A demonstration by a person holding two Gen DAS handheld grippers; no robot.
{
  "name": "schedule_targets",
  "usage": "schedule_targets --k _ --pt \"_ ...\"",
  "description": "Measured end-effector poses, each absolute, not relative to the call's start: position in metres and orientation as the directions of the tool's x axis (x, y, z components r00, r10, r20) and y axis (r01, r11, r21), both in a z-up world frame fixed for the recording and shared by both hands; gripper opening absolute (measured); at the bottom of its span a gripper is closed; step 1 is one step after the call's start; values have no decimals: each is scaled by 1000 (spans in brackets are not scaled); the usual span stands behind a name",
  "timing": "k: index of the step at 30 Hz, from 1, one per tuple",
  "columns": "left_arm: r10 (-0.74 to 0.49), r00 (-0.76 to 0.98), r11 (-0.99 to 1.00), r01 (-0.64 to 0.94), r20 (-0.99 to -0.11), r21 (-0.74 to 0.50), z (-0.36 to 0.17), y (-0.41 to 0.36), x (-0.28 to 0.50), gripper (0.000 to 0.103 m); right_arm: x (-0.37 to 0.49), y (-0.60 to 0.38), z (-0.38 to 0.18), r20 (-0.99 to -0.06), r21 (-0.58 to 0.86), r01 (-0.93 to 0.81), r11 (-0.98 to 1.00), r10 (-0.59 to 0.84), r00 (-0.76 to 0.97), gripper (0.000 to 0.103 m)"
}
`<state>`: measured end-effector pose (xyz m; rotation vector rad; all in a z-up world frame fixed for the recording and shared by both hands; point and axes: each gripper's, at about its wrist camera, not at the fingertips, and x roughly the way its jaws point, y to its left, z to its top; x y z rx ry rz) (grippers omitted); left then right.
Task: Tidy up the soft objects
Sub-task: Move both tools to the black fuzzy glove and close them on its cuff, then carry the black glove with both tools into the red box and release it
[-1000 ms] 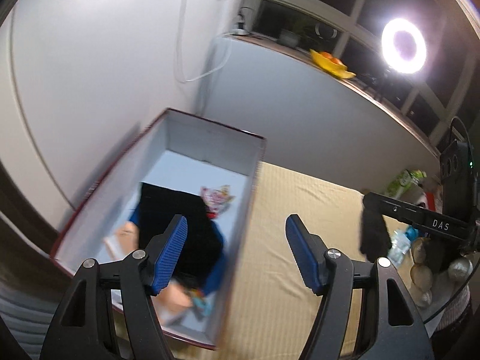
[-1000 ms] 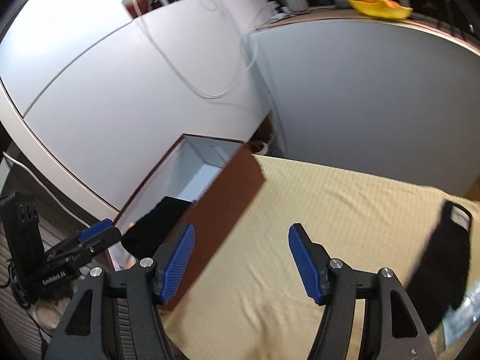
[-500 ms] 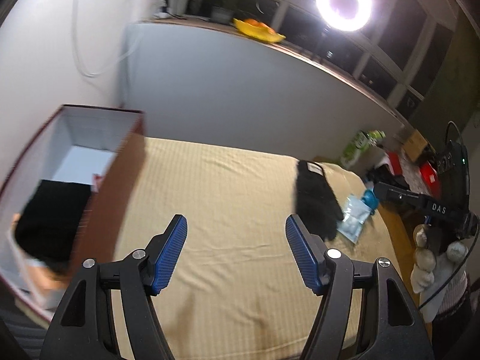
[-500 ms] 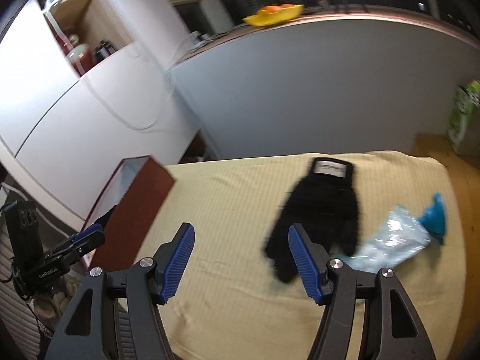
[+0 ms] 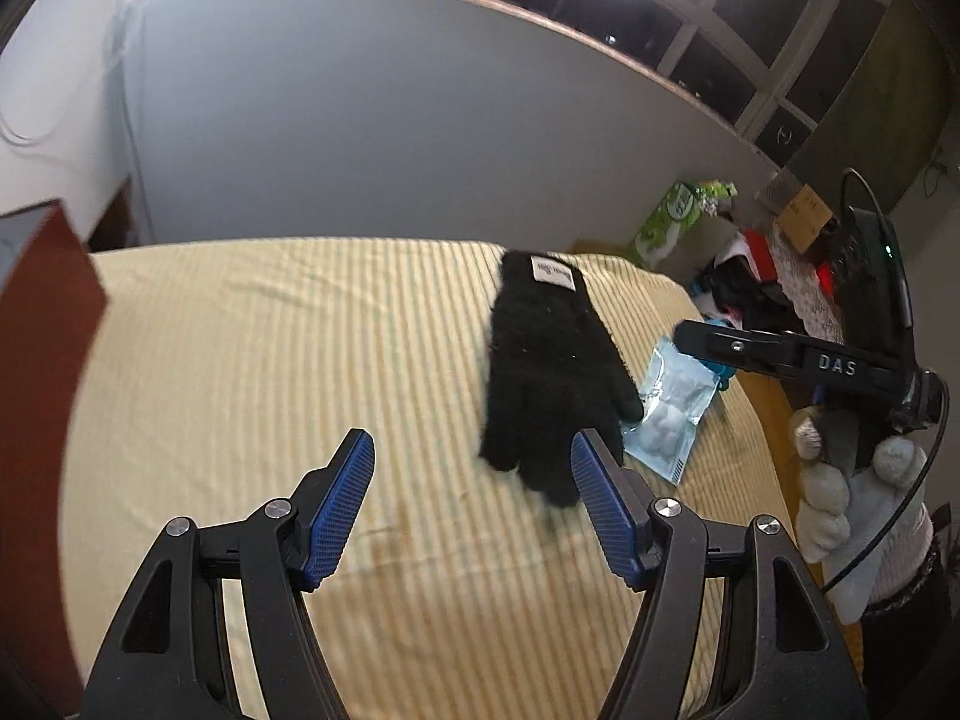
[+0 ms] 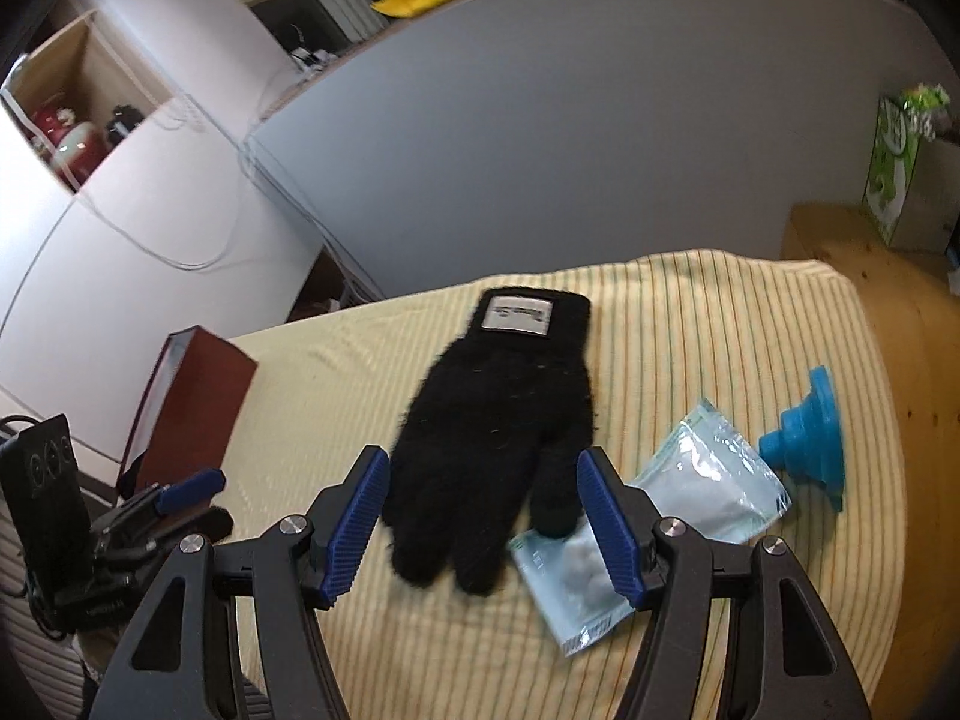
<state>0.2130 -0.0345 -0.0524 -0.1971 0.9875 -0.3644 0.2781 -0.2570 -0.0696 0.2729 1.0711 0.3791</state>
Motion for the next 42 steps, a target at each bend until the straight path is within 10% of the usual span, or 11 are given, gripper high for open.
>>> schedule_targets --k 28,35,42 --pt "-402 388 910 273 -829 -314 -110 -96 264 59 329 -238 -136 -859 386 -143 911 411 303 61" --pt "-407 382 906 284 -830 -313 -113 -103 263 25 328 -236 -137 -856 399 -145 905 424 296 30" --pt "-426 393 900 277 -815 -337 -106 -108 263 16 325 -246 -133 -844 420 -114 900 434 316 9"
